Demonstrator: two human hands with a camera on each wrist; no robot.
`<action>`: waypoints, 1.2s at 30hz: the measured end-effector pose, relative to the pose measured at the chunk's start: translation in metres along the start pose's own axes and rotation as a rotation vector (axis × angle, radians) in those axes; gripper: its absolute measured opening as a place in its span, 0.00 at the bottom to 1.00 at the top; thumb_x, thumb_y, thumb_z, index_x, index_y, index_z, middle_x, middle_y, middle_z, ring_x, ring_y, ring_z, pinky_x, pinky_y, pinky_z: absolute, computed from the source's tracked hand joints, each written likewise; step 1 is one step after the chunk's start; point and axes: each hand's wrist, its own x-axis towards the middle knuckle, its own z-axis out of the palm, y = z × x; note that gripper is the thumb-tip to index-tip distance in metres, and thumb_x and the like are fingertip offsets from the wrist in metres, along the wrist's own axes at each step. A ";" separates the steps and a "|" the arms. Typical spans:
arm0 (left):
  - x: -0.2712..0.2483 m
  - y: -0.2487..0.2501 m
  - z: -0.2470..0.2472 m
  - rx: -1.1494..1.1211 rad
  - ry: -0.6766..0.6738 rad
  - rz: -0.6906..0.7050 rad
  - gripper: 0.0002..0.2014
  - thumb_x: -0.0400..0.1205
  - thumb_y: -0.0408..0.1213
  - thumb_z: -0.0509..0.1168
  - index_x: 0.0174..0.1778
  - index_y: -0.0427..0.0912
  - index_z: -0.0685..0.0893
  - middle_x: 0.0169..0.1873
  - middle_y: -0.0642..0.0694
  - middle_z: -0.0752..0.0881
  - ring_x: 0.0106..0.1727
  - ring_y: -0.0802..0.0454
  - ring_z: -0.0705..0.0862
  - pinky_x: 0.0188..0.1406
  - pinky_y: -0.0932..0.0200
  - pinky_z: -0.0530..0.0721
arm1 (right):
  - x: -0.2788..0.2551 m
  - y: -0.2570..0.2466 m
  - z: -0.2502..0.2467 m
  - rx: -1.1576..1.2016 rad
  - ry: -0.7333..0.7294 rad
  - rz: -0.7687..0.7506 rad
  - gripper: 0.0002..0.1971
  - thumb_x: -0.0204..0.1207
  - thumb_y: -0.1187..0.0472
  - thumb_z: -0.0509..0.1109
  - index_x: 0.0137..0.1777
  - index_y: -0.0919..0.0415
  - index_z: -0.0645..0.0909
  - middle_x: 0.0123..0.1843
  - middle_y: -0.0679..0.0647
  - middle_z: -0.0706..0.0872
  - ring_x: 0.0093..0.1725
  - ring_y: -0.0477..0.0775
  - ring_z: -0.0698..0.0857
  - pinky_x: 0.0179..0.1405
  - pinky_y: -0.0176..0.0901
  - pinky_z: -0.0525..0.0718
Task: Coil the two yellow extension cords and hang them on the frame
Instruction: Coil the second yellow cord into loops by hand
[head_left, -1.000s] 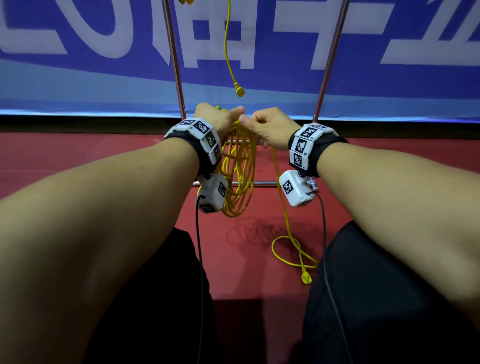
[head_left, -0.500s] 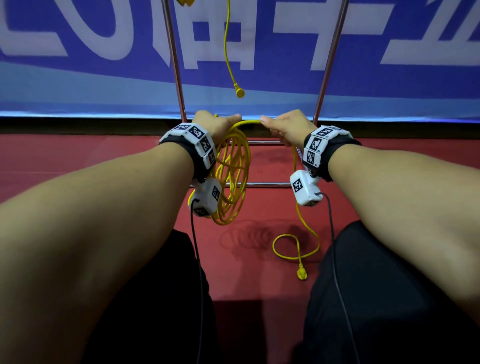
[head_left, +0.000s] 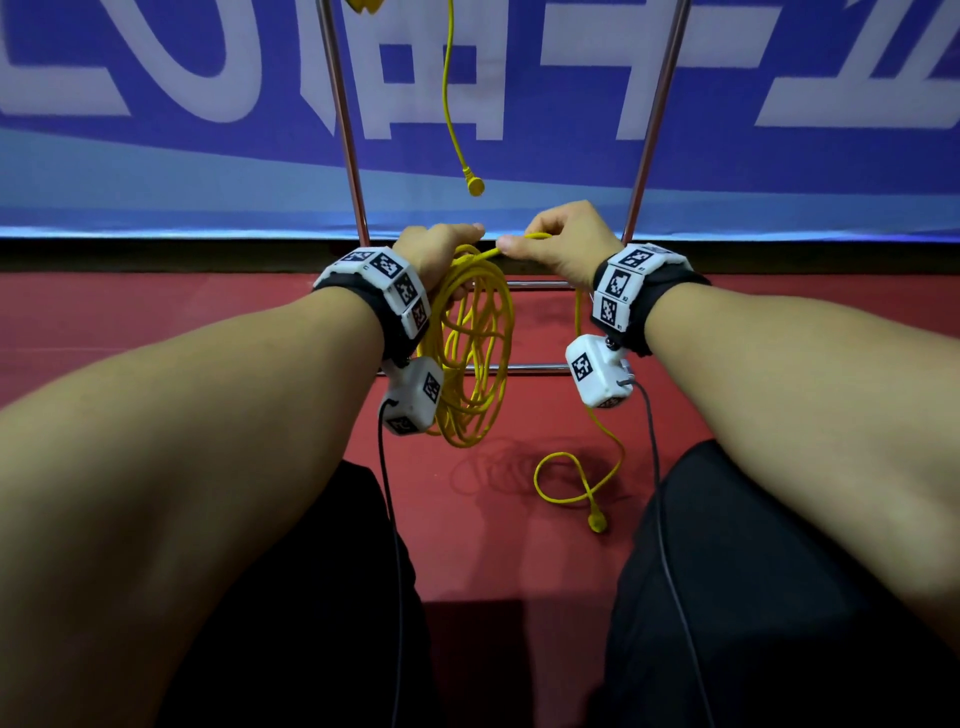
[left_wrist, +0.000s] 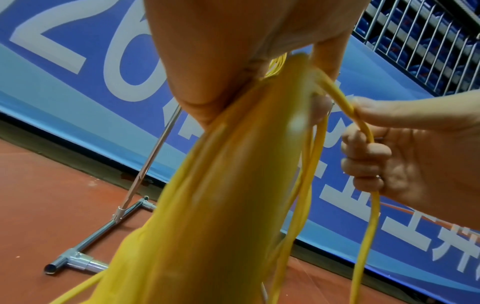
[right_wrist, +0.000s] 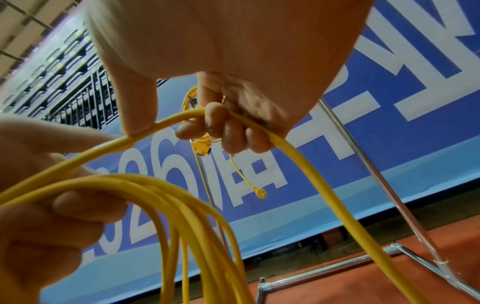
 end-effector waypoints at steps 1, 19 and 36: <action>-0.002 0.003 0.002 -0.005 0.028 0.009 0.31 0.78 0.58 0.71 0.61 0.31 0.83 0.27 0.42 0.88 0.22 0.47 0.85 0.27 0.59 0.83 | 0.000 -0.004 0.003 -0.004 -0.010 -0.008 0.20 0.67 0.44 0.83 0.32 0.59 0.82 0.25 0.46 0.77 0.28 0.45 0.74 0.36 0.41 0.72; 0.004 0.007 -0.001 0.016 0.218 0.126 0.27 0.72 0.55 0.78 0.54 0.34 0.88 0.38 0.43 0.90 0.30 0.51 0.86 0.24 0.61 0.79 | -0.003 0.000 0.008 0.020 -0.171 0.012 0.11 0.74 0.55 0.80 0.39 0.58 0.82 0.33 0.57 0.83 0.33 0.52 0.82 0.35 0.42 0.84; -0.001 0.001 -0.004 0.078 0.073 0.077 0.30 0.78 0.52 0.74 0.63 0.28 0.83 0.19 0.47 0.83 0.13 0.54 0.78 0.17 0.67 0.75 | -0.001 -0.001 -0.011 -0.014 0.073 0.087 0.15 0.82 0.54 0.69 0.34 0.57 0.88 0.17 0.40 0.79 0.23 0.39 0.74 0.35 0.36 0.69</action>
